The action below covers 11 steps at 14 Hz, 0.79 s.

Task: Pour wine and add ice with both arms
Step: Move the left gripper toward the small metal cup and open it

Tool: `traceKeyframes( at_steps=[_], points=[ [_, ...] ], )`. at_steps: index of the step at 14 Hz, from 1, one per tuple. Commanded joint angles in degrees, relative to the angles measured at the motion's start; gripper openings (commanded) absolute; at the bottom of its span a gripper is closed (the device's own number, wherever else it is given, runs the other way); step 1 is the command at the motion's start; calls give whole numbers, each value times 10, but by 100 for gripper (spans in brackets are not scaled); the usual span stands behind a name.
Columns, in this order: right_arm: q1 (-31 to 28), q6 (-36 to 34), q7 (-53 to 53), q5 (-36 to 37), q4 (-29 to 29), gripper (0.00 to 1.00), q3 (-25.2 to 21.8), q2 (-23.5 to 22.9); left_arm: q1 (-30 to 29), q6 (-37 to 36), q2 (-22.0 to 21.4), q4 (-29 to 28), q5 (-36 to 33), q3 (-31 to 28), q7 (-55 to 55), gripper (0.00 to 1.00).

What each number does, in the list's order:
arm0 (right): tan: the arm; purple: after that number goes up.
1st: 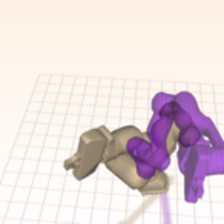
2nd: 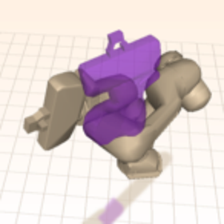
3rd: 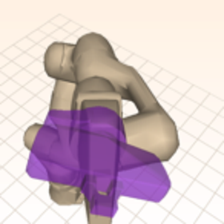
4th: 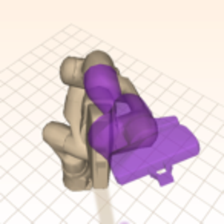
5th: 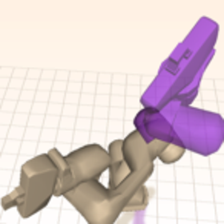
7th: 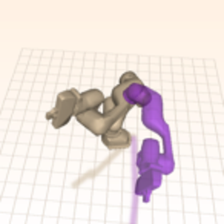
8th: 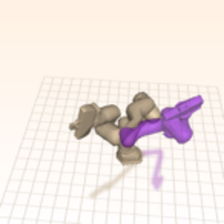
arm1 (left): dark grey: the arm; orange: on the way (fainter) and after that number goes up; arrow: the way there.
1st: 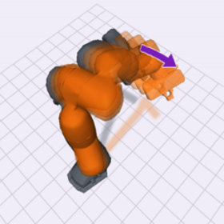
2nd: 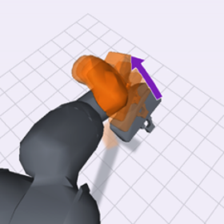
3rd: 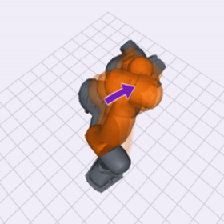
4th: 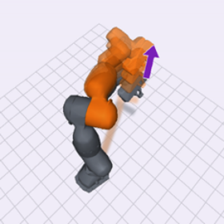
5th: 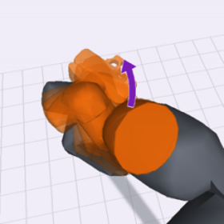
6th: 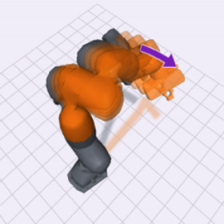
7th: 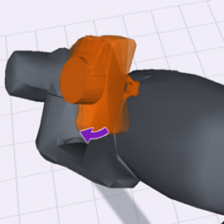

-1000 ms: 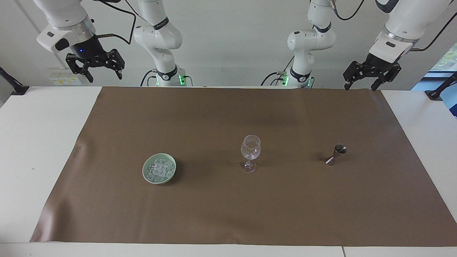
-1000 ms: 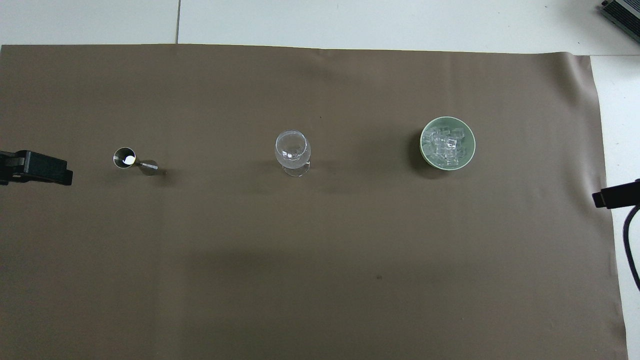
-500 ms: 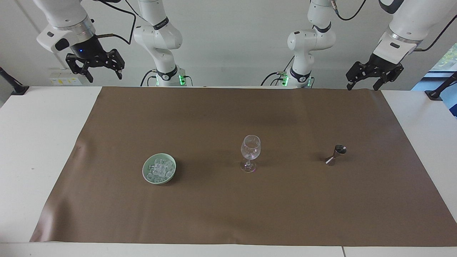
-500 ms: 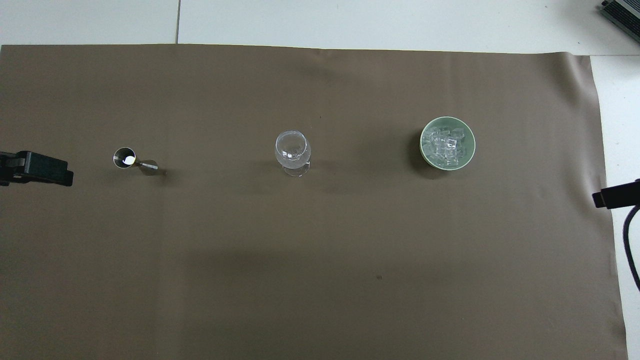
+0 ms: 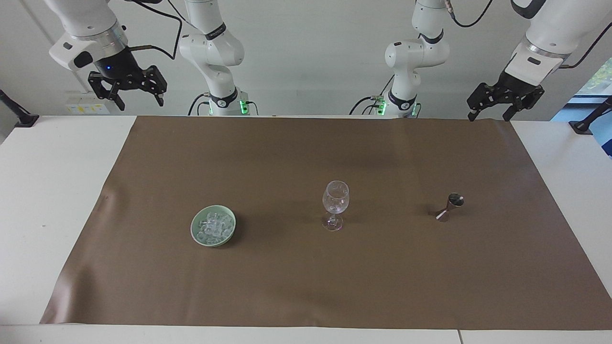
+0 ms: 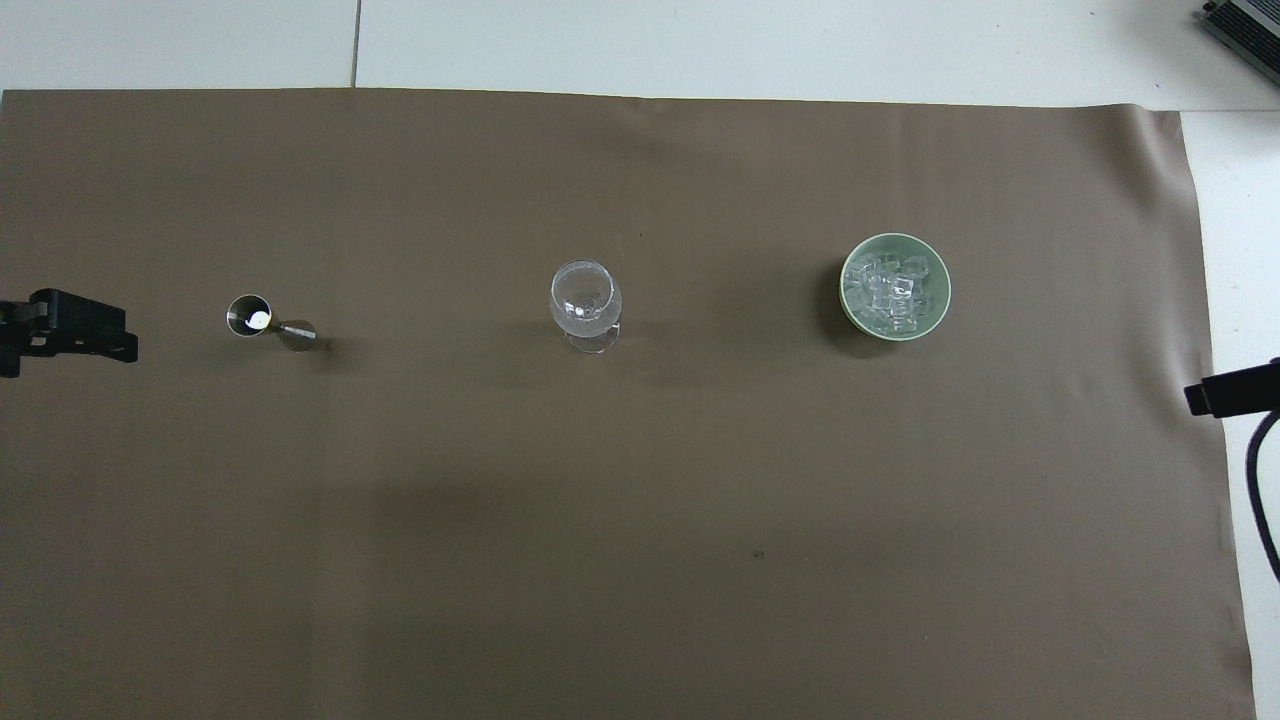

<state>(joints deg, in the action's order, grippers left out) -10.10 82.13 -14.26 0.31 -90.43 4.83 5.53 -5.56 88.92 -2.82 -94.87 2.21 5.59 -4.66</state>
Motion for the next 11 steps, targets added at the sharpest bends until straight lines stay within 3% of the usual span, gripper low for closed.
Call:
traceKeyframes(
  at_steps=[1, 11],
  points=[
    [-3, -1, -10, -3, 1, 100, 1, 2, -9, 37, 5, -41, 15, 3, -32, 100],
    [-3, -1, -10, -3, 1, 100, 1, 2, -87, 53, 20, -99, 154, 3, -259, 100]
  ],
)
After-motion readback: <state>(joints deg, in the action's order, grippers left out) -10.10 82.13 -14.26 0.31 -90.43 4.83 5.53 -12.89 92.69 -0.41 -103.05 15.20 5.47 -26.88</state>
